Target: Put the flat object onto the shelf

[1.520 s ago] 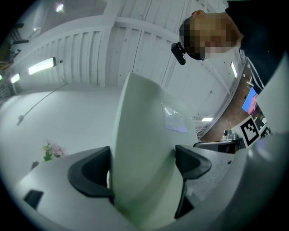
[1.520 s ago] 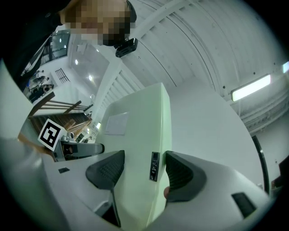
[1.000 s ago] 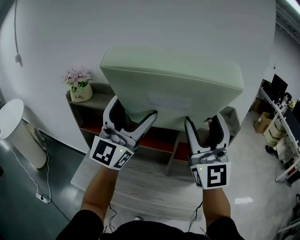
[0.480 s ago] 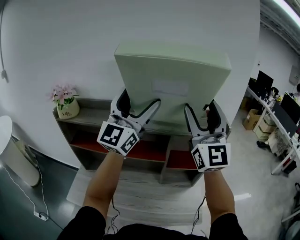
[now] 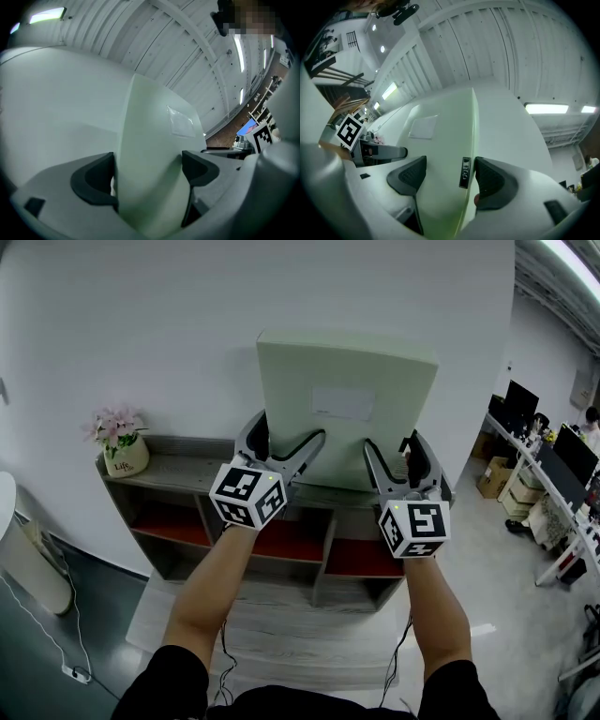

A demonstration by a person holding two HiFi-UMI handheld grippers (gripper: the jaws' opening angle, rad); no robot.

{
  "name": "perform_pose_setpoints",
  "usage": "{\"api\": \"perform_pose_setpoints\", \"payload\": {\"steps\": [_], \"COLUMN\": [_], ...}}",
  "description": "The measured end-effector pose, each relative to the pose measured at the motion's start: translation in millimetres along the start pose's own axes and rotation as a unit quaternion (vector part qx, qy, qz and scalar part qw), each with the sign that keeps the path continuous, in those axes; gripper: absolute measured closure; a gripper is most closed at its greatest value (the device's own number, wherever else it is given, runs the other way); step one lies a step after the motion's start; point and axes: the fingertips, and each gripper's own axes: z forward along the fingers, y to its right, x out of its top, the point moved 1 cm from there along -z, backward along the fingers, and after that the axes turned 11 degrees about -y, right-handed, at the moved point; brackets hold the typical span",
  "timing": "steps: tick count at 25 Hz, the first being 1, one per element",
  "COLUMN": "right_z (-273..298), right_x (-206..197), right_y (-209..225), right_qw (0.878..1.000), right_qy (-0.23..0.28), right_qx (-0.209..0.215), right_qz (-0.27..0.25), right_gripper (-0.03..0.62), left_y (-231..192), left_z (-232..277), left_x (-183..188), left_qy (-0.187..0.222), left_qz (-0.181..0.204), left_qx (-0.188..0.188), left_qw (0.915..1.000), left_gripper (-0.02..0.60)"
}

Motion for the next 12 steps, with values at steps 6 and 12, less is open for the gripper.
{"api": "perform_pose_setpoints", "payload": {"steps": [6, 12], "right_z": [15, 25], "right_x": [-12, -20], "right_y": [7, 16], "right_qw": [1.0, 0.998], "right_qy": [-0.016, -0.024], "right_qx": [0.008, 0.012], "right_qz": [0.022, 0.053], "right_gripper": [0.261, 0.263], "left_y": [-10, -15], "left_z": [12, 26], "left_x": [-10, -18], "left_qy": [-0.012, -0.036], "left_qz": [-0.01, 0.002], "left_qx": [-0.005, -0.01], "left_qw": [0.9999, 0.9993], "left_gripper": [0.13, 0.13]}}
